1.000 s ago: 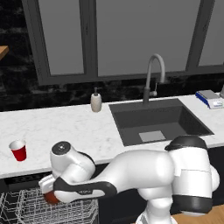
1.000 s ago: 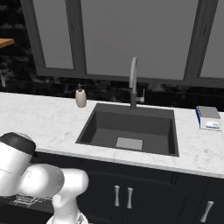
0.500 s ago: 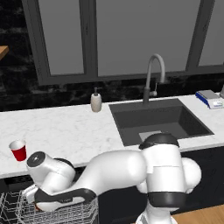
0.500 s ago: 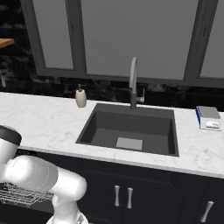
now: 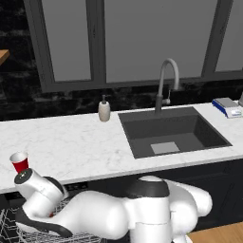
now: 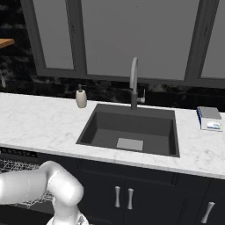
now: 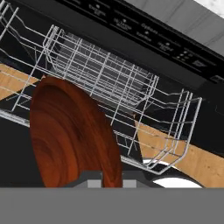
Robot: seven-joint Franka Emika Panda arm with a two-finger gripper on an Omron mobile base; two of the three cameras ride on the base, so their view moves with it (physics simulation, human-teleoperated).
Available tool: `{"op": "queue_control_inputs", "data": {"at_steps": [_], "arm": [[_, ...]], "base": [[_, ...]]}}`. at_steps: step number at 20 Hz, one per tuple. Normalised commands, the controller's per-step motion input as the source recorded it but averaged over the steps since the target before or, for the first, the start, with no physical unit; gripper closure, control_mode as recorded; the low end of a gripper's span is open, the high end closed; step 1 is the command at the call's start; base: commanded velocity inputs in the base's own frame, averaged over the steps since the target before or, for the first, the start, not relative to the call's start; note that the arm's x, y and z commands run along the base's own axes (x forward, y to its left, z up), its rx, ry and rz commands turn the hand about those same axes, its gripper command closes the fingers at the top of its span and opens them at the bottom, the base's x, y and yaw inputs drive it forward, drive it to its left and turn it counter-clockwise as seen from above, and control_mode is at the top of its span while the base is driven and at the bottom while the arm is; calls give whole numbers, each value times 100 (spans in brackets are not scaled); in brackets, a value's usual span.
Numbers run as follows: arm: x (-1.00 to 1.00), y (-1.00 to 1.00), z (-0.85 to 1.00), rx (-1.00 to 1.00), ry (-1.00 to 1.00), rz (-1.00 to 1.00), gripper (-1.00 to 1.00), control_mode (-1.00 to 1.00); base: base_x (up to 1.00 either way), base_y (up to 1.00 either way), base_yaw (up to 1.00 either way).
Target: Pick up the cup and bowl from the counter, place them in the dishwasher, and close the dishwasher door.
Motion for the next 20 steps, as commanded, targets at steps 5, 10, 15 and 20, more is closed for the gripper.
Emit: {"op": "queue_control_inputs", "data": {"at_steps": [5, 10, 15, 20], "arm": [[20, 0, -49, 0, 0, 0, 100, -100], [3, 7, -43, 0, 0, 0, 100, -100], [18, 18, -58, 0, 0, 0, 100, -100], [32, 17, -74, 0, 0, 0, 100, -100]], "base": [[0, 0, 0], [0, 0, 0], [0, 0, 0], [0, 0, 0]]}}
